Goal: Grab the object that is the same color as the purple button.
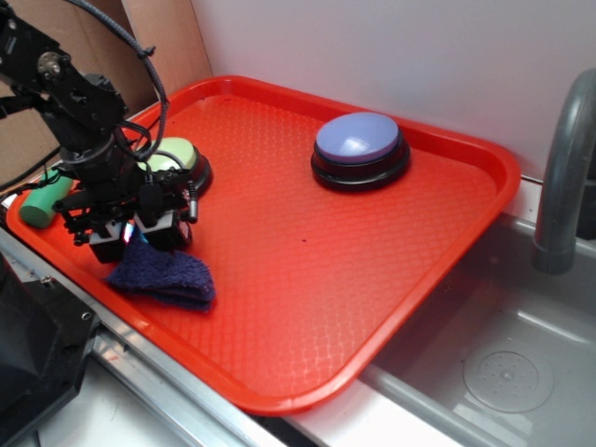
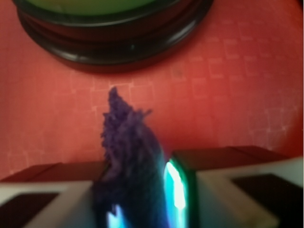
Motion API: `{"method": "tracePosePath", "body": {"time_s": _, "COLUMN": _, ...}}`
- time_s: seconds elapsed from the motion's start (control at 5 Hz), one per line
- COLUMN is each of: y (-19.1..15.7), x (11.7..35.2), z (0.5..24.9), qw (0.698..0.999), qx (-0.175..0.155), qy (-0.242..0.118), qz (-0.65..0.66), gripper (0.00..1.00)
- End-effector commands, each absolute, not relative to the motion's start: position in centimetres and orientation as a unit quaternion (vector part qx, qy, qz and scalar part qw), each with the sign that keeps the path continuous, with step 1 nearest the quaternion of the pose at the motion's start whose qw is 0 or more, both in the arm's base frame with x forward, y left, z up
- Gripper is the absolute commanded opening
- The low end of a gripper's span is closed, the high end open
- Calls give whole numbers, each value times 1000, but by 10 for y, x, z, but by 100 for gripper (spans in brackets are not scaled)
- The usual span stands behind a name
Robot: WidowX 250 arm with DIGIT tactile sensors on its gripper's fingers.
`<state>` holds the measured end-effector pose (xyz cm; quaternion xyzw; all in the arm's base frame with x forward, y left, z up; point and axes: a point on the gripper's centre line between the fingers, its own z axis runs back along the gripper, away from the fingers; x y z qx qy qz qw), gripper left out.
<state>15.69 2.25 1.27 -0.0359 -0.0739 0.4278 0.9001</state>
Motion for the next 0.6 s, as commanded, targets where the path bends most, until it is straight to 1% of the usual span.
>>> {"method": "tracePosePath", "body": {"time_s": 0.0, "y": 25, "x": 163, "z": 63, "qw": 936, "qx": -28, "qy": -87, "qz": 339, "gripper": 0}}
{"method": "tracePosePath", "body": {"time_s": 0.2, "y": 21, "x": 169, "z": 93, "qw": 964, "qx": -20, "qy": -77, "qz": 255, "gripper": 0}}
{"method": "tracePosePath", "body": {"time_s": 0.4, "y": 18, "x": 181, "z": 125, "qw": 984, "qx": -22, "qy": -68, "qz": 163, "gripper": 0}}
